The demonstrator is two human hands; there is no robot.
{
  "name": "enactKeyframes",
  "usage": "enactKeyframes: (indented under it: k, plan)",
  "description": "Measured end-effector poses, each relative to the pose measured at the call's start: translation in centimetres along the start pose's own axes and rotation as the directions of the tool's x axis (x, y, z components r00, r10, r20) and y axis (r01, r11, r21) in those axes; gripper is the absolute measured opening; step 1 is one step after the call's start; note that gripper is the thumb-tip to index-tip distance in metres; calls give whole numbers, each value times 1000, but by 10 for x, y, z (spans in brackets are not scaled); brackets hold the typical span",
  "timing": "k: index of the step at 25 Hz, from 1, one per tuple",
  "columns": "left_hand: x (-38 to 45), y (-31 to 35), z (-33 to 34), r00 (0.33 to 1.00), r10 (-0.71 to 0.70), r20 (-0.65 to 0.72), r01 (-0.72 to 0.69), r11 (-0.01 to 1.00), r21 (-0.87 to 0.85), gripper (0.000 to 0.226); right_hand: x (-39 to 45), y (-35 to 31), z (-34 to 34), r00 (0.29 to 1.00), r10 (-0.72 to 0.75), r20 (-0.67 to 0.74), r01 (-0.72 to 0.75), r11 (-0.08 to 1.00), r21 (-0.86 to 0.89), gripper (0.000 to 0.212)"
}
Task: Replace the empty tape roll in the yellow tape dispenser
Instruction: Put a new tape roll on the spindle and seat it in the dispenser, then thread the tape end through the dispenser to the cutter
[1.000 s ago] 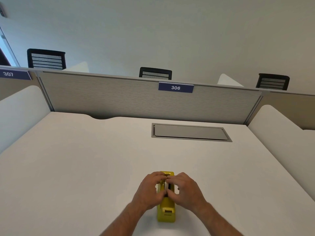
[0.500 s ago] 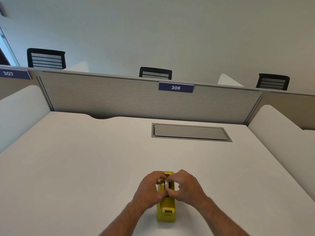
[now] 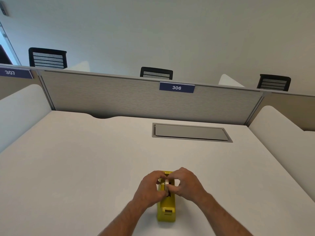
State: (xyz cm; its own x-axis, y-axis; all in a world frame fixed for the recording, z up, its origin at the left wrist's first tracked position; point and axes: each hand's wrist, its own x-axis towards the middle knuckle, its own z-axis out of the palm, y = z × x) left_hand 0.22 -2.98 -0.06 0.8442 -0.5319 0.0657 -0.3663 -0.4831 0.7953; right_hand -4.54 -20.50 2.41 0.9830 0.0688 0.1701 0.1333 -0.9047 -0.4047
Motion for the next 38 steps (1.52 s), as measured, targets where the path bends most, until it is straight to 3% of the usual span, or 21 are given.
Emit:
enactKeyframes:
  k: [3,8,16,23,32,38]
  plan:
    - [1,0,0,1000,-7,6,7,1000,5,48,-1,0,1,998,-42,36,44,998,-53,40]
    - [1,3,-1,999,-37,-2,37,999,26,48,0,-1,1,996,-85,29,87,994,-70,20]
    - [3,3,-1,999,-32,11,31,998,59,50,2,2,-3,996,-62,58,66,995,-74,31]
    - [2,4,-1,999,-31,12,30,996,78,53,10,4,-7,997,-17,76,18,1000,-20,22]
    - [4,2,1,1000,-12,11,11,997,81,53,8,3,-3,993,-18,113,21,999,-25,43]
    - [3,3,0,999,-33,10,33,998,60,49,9,1,-4,996,-41,85,40,999,10,23]
